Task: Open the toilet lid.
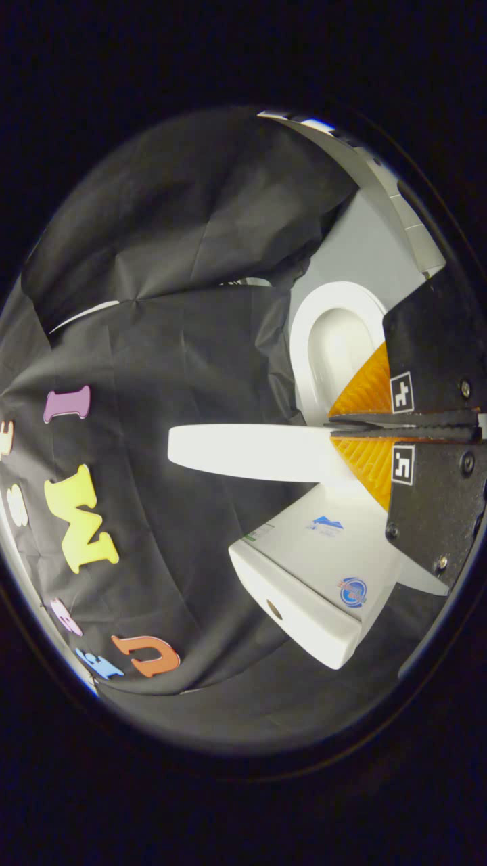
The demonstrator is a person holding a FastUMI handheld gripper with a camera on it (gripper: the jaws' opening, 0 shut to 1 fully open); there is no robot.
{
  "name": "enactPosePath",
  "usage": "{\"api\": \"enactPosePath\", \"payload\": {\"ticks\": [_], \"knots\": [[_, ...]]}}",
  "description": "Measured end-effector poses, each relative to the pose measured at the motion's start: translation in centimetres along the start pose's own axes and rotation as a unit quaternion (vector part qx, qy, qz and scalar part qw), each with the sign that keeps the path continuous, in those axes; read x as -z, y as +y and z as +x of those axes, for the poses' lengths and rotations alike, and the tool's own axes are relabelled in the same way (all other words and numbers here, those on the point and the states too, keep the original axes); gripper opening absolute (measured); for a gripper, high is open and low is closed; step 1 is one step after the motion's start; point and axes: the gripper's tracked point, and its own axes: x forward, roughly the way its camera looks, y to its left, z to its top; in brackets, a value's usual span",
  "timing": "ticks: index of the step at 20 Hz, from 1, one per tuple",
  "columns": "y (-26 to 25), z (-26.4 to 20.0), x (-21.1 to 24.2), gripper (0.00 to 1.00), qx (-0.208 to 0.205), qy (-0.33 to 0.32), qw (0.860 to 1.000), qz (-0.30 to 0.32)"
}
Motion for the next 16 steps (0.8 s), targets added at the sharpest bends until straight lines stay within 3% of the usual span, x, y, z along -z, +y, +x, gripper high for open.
{"api": "enactPosePath", "payload": {"ticks": [16], "knots": [[5.3, -0.1, 0.3, 0.06, 0.004, -0.019, 0.997, -0.072]]}}
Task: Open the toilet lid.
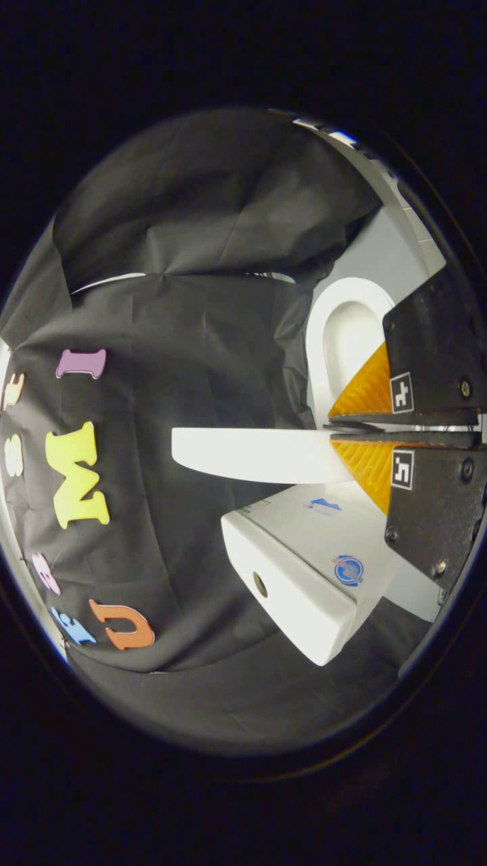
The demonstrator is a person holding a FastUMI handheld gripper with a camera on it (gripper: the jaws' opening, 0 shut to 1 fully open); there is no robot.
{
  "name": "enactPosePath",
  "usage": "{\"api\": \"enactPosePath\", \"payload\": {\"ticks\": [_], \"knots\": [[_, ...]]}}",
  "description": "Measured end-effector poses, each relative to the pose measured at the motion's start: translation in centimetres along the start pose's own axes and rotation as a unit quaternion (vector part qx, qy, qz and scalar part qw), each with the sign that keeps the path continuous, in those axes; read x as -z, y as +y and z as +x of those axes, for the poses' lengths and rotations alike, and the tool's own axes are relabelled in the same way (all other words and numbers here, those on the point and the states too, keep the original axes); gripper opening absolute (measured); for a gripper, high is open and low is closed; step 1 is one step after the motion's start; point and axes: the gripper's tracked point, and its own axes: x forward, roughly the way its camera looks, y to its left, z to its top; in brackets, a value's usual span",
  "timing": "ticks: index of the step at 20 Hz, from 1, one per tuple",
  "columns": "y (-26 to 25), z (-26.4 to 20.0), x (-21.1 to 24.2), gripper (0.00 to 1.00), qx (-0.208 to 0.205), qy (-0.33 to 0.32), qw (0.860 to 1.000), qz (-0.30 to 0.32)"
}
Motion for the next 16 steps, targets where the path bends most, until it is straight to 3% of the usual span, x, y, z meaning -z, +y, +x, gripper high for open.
{"api": "enactPosePath", "payload": {"ticks": [16], "knots": [[4.0, -0.1, 0.4, 0.07, 0.010, -0.003, 0.998, -0.064]]}}
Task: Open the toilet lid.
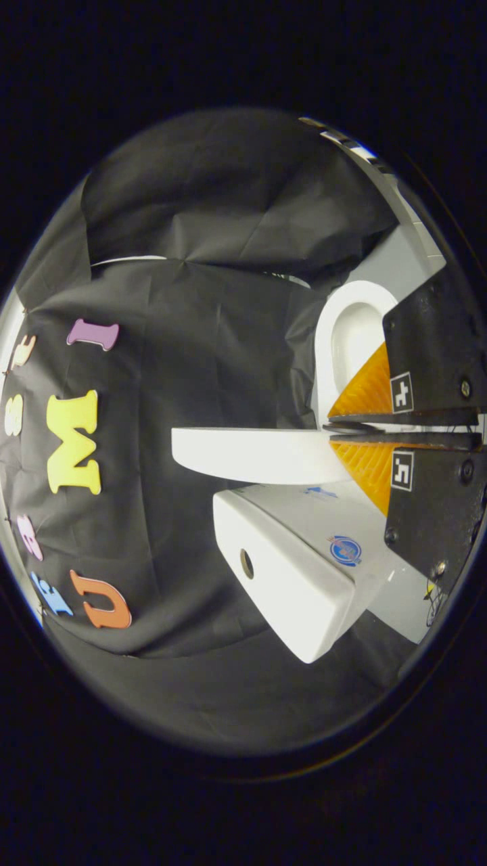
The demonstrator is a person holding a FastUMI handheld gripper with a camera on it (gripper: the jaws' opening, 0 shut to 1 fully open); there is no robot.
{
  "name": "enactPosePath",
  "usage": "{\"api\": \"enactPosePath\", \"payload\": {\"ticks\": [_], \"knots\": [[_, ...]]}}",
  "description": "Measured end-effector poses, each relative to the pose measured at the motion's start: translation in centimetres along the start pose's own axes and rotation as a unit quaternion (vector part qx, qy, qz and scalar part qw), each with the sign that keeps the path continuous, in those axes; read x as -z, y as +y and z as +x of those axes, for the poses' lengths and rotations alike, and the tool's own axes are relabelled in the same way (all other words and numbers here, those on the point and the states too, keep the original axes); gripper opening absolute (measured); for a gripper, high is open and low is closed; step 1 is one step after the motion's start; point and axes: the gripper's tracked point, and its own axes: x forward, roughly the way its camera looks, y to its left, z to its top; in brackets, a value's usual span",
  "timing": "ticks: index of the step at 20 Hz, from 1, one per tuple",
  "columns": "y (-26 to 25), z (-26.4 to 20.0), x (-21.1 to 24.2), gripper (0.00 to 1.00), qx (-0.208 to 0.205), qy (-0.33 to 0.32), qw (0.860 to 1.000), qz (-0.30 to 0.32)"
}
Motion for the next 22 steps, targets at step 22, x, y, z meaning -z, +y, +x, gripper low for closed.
{"api": "enactPosePath", "payload": {"ticks": [22], "knots": [[4.2, -0.6, 0.0, 0.19, -0.034, -0.018, 0.994, -0.105]]}}
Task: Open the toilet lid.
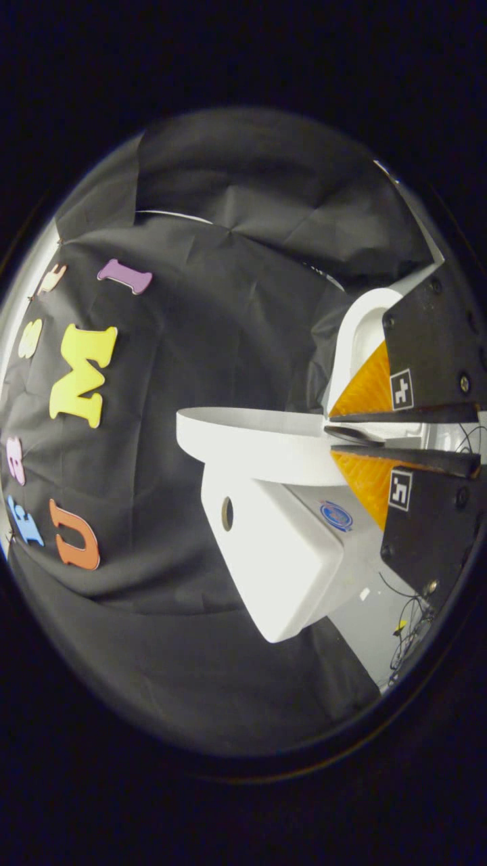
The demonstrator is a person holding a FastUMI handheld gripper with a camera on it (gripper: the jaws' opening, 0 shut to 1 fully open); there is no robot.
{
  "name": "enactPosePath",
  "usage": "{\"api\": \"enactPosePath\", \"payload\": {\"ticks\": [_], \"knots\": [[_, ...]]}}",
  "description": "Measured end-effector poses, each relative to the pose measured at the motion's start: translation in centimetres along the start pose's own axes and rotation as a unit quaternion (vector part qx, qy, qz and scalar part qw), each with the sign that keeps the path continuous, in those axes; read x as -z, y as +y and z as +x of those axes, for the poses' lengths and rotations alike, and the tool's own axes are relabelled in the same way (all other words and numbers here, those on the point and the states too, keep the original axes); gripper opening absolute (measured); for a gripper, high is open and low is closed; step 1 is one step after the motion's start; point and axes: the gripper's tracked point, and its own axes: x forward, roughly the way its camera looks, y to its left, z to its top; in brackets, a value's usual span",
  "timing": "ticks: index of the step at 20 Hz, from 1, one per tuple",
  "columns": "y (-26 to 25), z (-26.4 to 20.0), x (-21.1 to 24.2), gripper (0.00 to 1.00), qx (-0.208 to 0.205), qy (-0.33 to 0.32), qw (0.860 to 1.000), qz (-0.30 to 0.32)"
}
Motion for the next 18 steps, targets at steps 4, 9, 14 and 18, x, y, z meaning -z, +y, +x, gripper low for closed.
{"api": "enactPosePath", "payload": {"ticks": [4, 9, 14, 18], "knots": [[-2.1, -4.0, -4.3, 0.60, -0.020, -0.084, 0.996, 0.015], [-8.9, -11.3, -7.1, 1.00, 0.011, -0.190, 0.981, 0.043], [-15.5, -17.1, -4.1, 1.00, 0.010, -0.239, 0.968, 0.078], [-20.1, -19.8, 3.3, 1.00, 0.027, -0.234, 0.968, 0.087]]}}
